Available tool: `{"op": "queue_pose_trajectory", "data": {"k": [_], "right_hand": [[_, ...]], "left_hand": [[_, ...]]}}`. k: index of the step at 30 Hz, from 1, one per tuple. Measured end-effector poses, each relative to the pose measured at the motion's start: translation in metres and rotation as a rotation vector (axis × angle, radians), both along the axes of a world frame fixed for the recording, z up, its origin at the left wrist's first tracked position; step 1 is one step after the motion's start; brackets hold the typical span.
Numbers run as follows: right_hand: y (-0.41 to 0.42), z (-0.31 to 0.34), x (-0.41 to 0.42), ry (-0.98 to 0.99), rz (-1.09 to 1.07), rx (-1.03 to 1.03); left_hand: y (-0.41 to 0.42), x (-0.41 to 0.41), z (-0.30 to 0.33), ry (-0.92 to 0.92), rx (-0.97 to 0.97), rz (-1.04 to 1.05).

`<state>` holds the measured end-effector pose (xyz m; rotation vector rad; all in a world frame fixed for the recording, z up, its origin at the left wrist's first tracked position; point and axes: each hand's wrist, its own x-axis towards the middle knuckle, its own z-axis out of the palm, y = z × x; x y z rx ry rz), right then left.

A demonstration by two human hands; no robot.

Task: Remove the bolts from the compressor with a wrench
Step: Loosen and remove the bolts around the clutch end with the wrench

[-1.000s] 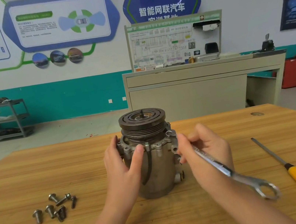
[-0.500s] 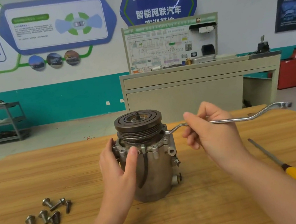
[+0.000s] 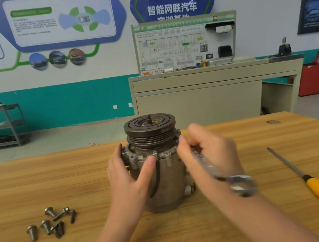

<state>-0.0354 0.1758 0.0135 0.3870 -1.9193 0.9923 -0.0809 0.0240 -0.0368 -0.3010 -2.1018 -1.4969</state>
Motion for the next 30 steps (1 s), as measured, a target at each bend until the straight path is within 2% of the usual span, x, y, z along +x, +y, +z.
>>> {"op": "queue_pose_trajectory", "data": {"k": [1, 5, 6, 8, 10, 13, 15, 19, 21, 24, 26, 28, 30], "right_hand": [[0.009, 0.0, -0.003, -0.09, 0.082, -0.145], [0.048, 0.015, -0.017, -0.499, 0.629, -0.806], [0.051, 0.018, -0.021, -0.563, 0.7, -0.905], [0.051, 0.023, -0.029, -0.56, 0.727, -0.967], [0.049, 0.031, -0.03, -0.427, 0.685, -0.919], [0.042, 0.035, -0.019, -0.246, 0.456, -0.641], [0.037, 0.029, -0.013, -0.215, 0.354, -0.513], [0.027, 0.012, -0.009, -0.177, 0.215, -0.382], [0.018, 0.006, -0.008, -0.107, 0.116, -0.221], [0.002, 0.002, -0.007, 0.131, -0.009, 0.079], [-0.004, 0.0, -0.005, 0.148, -0.066, 0.206], [-0.001, -0.003, -0.001, 0.052, -0.069, 0.091], [0.005, -0.003, 0.002, -0.158, 0.061, -0.273]], "left_hand": [[0.0, 0.0, 0.001, 0.002, 0.005, 0.0], [0.001, -0.003, -0.001, 0.003, 0.004, -0.005], [0.001, -0.004, -0.001, 0.001, -0.003, -0.006], [0.001, -0.004, -0.002, 0.0, -0.009, -0.012], [0.001, -0.004, 0.0, 0.008, 0.009, -0.012], [0.0, -0.006, -0.001, 0.019, 0.022, -0.008], [-0.001, -0.006, -0.002, 0.019, 0.019, -0.013], [0.0, -0.004, -0.002, 0.018, 0.022, -0.009], [0.0, -0.004, -0.001, 0.021, 0.023, -0.008], [-0.001, -0.004, 0.0, 0.021, 0.005, -0.003], [-0.001, -0.003, 0.001, 0.011, -0.012, -0.005], [-0.001, -0.003, 0.001, 0.003, -0.021, -0.01], [-0.001, -0.002, 0.0, 0.006, -0.012, -0.019]]}}
